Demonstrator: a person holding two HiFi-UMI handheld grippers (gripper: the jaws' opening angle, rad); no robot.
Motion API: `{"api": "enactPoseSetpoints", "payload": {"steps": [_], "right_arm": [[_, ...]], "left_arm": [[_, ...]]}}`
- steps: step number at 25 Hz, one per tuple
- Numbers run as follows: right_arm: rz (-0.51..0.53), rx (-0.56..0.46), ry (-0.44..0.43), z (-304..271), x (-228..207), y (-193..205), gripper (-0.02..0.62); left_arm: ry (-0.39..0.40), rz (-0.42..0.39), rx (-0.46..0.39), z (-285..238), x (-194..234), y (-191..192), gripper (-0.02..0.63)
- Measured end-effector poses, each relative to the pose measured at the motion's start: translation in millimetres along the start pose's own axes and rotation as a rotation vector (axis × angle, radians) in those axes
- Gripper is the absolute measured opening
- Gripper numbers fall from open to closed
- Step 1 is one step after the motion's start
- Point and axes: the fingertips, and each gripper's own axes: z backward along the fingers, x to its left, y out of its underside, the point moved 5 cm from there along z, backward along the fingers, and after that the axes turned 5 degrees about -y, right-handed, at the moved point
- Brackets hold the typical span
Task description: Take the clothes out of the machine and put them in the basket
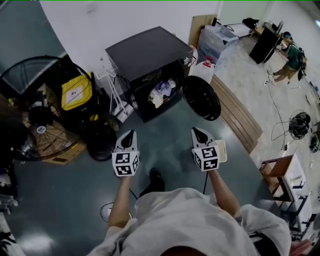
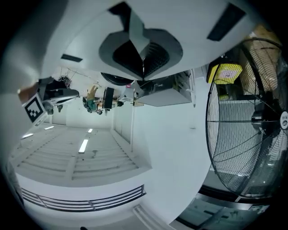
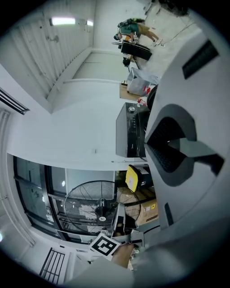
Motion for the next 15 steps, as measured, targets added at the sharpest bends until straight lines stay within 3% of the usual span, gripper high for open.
{"api": "enactPoseSetpoints", "payload": {"steps": [8, 15], "right_arm": [[-0.004, 0.022, 0.055, -68, -4, -32, 0.023], [-0.011, 0.046, 0.076, -99, -5, -32, 0.023]], "left_arm": [[0.066, 0.004, -0.009, -71, 52, -22, 0.025], [0.108, -0.002, 0.015, -109, 72, -22, 0.025]]}}
